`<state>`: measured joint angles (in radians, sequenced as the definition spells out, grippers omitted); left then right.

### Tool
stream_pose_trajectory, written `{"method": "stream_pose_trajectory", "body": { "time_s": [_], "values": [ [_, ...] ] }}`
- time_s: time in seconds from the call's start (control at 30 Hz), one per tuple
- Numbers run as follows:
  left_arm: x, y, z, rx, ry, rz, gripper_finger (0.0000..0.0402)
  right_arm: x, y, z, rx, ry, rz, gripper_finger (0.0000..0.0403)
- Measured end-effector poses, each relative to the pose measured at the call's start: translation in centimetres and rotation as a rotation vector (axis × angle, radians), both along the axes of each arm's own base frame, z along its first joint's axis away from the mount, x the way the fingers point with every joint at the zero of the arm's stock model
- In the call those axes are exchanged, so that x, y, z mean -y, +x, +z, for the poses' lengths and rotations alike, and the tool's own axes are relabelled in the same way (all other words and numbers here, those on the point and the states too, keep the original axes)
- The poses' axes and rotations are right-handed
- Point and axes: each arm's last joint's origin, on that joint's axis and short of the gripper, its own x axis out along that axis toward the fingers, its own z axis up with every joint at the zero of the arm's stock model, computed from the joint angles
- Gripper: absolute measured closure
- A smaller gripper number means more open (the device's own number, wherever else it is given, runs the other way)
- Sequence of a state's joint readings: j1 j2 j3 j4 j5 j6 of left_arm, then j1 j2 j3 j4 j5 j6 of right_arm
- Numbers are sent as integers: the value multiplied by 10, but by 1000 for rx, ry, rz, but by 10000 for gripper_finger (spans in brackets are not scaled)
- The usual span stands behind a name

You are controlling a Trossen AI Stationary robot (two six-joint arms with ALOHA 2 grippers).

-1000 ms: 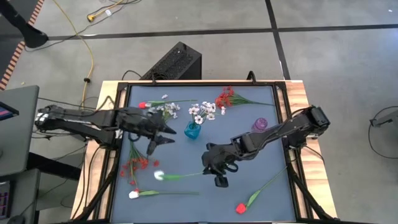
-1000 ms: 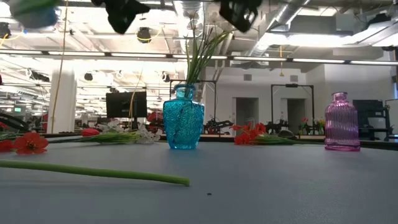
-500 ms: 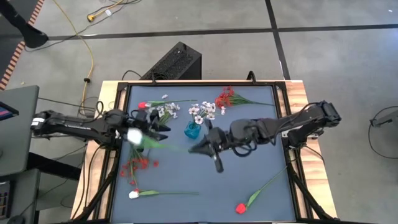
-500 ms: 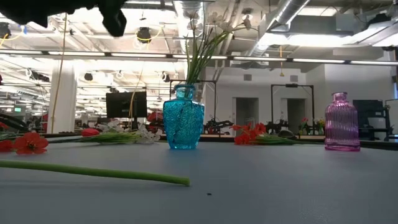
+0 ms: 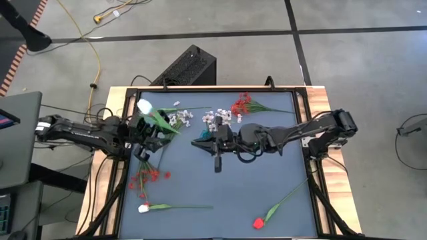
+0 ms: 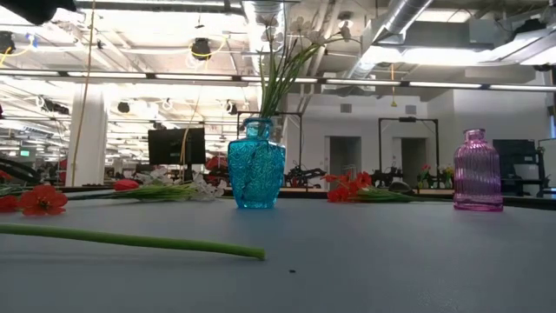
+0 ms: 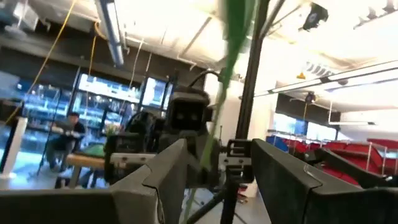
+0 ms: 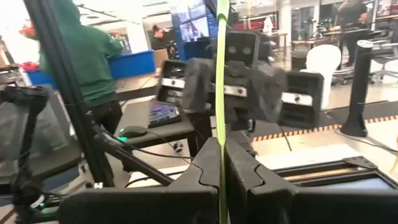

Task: Sort flowers into vase by color
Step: Put the top white flower into the blue vase

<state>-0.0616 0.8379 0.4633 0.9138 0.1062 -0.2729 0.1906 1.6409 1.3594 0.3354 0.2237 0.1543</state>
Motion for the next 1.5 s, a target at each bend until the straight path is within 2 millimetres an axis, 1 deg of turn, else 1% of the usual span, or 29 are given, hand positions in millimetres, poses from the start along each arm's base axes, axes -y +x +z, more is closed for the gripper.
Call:
{"method": "stream_pose_trajectory", "body": {
  "time_s": [0.17,0.33,0.43,0.6,0.77,0.83,1.0,1.07,1.13,1.2,1.3,1.33,1.5],
  "values": [
    [-2,1,2,-2,-18,87,235,4,1,-2,-13,1,-11,372],
    [-2,2,0,-28,0,106,235,7,1,-5,-48,-3,-61,375],
    [-2,3,-1,-40,-19,123,235,11,2,-5,-51,-2,-71,372],
    [-2,14,-8,-94,-51,129,235,18,3,-13,-128,19,-92,375],
    [-2,26,-9,-127,-88,139,235,20,3,-15,-148,21,-99,372],
    [-3,28,-10,-133,-91,167,235,20,3,-15,-151,21,-99,371],
    [-3,29,-9,-128,-85,173,238,19,2,-15,-148,23,-101,375],
    [-3,29,-9,-129,-84,173,250,17,2,-15,-148,22,-110,374],
    [-3,29,-9,-127,-73,179,276,17,2,-15,-146,22,-113,371],
    [-3,29,-9,-126,-59,186,313,16,2,-15,-146,27,-109,369],
    [-3,29,-9,-125,-56,189,379,15,2,-15,-149,26,-103,367],
    [-3,29,-9,-125,-59,195,389,15,2,-15,-148,27,-102,366],
    [-3,28,-9,-127,-64,205,399,14,2,-15,-150,21,-79,354]
  ]
}}
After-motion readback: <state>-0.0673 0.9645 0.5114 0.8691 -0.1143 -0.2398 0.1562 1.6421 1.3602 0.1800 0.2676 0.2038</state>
